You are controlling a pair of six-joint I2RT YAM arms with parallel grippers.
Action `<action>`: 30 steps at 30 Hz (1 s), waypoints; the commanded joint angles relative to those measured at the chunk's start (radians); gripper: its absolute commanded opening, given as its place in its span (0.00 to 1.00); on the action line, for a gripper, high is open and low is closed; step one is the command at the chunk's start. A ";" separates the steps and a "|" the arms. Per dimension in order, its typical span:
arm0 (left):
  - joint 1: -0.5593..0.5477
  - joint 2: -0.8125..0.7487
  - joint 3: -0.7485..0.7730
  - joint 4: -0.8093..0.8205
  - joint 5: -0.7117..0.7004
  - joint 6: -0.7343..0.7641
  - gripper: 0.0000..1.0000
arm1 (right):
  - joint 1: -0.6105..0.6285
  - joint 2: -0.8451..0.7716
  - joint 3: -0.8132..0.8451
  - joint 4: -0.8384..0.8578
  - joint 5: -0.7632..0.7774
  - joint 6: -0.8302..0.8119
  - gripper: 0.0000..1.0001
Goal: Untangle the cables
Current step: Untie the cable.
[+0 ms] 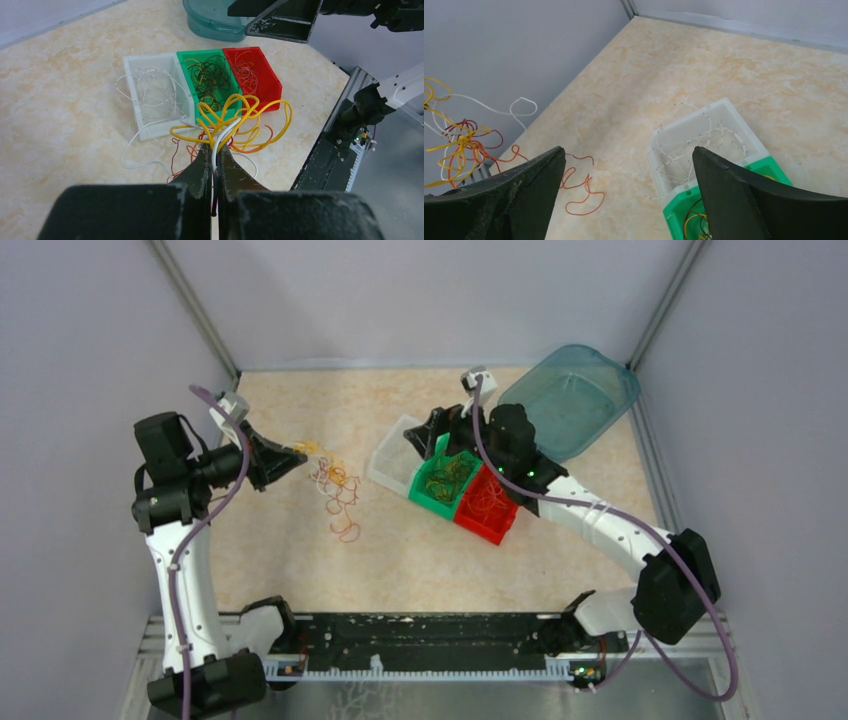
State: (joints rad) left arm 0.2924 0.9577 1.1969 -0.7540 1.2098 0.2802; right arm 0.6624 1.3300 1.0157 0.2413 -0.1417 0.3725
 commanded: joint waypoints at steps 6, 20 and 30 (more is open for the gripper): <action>-0.001 -0.025 0.082 -0.067 0.077 0.004 0.00 | 0.059 -0.086 0.023 0.092 -0.176 -0.101 0.93; -0.001 -0.045 0.095 -0.050 0.124 -0.038 0.00 | 0.242 -0.046 -0.026 0.303 -0.352 -0.188 0.81; -0.001 -0.059 0.120 -0.046 0.144 -0.070 0.00 | 0.340 0.073 -0.014 0.354 -0.267 -0.230 0.75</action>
State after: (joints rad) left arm 0.2924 0.9138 1.2770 -0.8032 1.3109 0.2295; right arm 0.9752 1.3647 0.9813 0.5056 -0.4458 0.1741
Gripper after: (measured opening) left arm 0.023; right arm 0.766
